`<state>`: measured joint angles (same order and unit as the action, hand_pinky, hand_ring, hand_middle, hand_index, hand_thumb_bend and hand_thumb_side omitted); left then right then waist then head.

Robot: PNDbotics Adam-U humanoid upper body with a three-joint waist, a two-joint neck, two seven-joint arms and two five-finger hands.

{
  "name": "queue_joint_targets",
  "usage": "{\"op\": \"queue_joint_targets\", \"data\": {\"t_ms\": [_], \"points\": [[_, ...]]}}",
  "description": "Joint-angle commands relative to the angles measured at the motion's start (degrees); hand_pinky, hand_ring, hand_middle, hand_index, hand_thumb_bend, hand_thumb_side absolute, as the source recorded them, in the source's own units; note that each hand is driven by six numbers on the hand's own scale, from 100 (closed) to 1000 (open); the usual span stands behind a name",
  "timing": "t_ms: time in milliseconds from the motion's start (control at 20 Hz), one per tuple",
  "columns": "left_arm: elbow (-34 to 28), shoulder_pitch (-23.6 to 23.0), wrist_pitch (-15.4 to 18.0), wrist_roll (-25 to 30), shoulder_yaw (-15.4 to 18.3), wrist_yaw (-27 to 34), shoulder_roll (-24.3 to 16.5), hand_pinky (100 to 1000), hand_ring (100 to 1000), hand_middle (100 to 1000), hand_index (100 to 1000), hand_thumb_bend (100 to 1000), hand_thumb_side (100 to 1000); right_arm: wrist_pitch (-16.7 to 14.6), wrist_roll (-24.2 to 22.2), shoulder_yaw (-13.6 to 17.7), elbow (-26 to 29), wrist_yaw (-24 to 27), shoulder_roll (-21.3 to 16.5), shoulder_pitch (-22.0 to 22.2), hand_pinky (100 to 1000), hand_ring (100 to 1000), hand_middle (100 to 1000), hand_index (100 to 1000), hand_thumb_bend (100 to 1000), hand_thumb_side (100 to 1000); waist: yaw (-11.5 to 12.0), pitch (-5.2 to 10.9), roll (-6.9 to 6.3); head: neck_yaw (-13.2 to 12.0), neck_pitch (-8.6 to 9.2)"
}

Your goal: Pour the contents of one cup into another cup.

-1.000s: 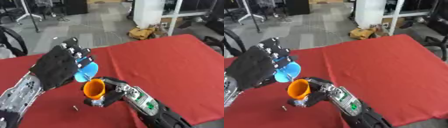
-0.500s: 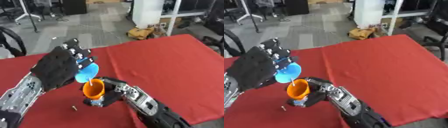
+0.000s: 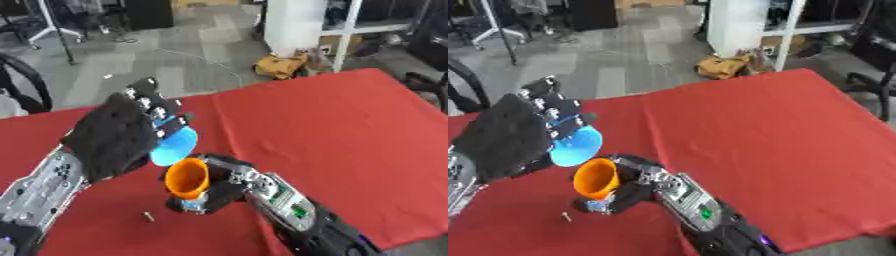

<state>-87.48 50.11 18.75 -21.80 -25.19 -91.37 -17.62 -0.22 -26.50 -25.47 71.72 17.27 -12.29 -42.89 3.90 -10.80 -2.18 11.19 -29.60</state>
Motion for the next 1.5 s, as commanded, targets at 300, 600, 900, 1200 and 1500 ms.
{"op": "queue_joint_targets", "data": {"t_ms": [300,600,900,1200,1500], "points": [[0.22,1.24,0.42,-0.44,-0.36,-1.53,-0.54,581,447,413,680,492,100,-0.11,-0.18,0.52,0.6,0.44,-0.16,-1.34,684,560,565,725,329,100,0.0,0.98,-0.06,0.12,0.53],[-0.65,1.44,-0.5,-0.55,0.44,-2.43,-1.04,587,457,422,678,495,100,-0.12,-0.19,0.56,0.53,0.42,-0.21,-1.24,683,560,564,724,328,100,0.14,1.04,-0.1,0.2,0.38],[-1.97,1.75,-0.63,-0.08,0.3,-3.23,-1.76,600,470,432,677,501,100,-0.12,-0.21,0.56,0.47,0.41,-0.23,-1.18,683,561,564,724,329,100,0.18,1.13,-0.15,0.2,0.35],[-0.84,1.88,0.6,0.67,-1.12,-5.38,-2.21,613,469,436,677,502,100,-0.13,-0.26,0.58,0.4,0.36,-0.21,-1.11,682,561,564,724,328,100,0.21,1.21,-0.14,0.23,0.38],[0.86,1.87,2.01,1.01,-2.55,-7.45,-1.94,620,467,437,677,503,100,-0.16,-0.34,0.58,0.32,0.27,-0.2,-1.06,682,561,564,724,328,100,0.24,1.28,-0.08,0.24,0.38]]}}
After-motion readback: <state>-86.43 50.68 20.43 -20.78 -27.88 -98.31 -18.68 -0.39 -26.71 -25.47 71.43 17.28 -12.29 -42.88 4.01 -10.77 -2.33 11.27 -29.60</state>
